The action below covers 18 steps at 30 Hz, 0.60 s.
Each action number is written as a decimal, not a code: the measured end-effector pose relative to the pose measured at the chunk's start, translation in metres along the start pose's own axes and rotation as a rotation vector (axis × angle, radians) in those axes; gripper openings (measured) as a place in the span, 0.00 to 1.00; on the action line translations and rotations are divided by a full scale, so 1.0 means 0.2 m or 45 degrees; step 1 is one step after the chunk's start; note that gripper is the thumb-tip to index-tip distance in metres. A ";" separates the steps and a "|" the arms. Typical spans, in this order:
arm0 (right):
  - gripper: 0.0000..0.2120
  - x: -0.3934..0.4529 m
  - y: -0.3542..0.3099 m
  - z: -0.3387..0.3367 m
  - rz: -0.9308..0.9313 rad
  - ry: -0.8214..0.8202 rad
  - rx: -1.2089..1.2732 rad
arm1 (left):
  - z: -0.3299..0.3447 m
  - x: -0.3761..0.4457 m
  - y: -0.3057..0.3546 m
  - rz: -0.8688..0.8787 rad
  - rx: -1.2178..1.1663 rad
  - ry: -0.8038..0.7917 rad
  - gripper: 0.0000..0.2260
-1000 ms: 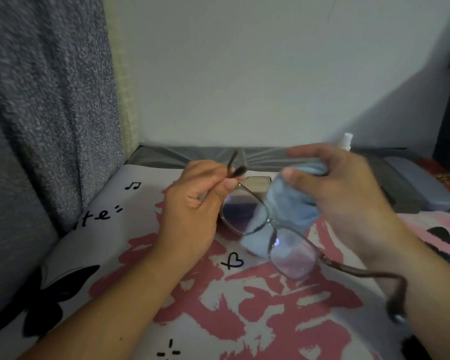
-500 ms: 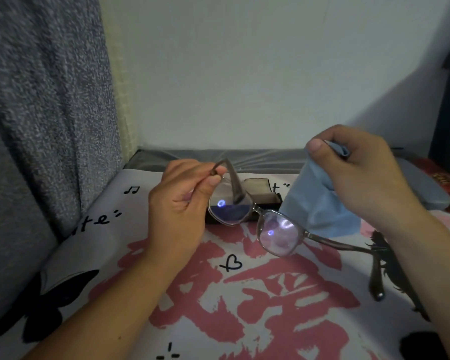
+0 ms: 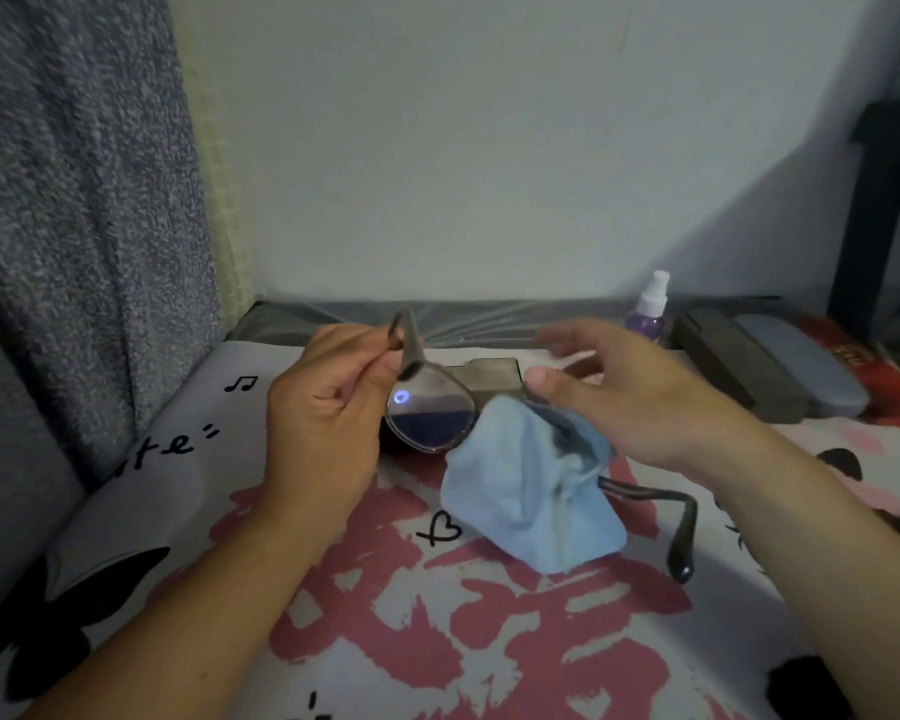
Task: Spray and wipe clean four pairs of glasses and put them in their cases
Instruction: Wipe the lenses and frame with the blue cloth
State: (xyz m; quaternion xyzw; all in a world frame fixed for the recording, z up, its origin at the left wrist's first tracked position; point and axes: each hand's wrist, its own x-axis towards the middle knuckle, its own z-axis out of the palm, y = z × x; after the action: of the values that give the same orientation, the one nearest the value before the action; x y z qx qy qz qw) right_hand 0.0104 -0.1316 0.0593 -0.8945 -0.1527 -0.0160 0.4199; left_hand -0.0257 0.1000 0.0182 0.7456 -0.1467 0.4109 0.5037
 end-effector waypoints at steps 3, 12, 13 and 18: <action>0.10 -0.02 -0.06 -0.06 -0.189 0.360 0.018 | -0.02 0.02 0.01 0.046 0.062 0.012 0.10; 0.08 -0.09 -0.08 0.09 -0.068 -0.672 0.170 | -0.02 0.03 0.07 0.372 0.218 -0.028 0.06; 0.08 -0.10 -0.08 0.10 -0.022 -0.706 0.255 | -0.02 0.03 0.07 0.385 0.208 -0.036 0.06; 0.04 -0.09 -0.07 0.13 0.126 -0.682 0.658 | -0.05 0.05 0.03 0.239 0.188 -0.048 0.06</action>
State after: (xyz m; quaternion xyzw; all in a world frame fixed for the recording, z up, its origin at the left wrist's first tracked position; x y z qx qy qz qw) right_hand -0.0132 -0.1082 0.0502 -0.7377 -0.2127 0.2779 0.5773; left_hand -0.0281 0.1080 0.0300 0.7712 -0.1949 0.4519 0.4039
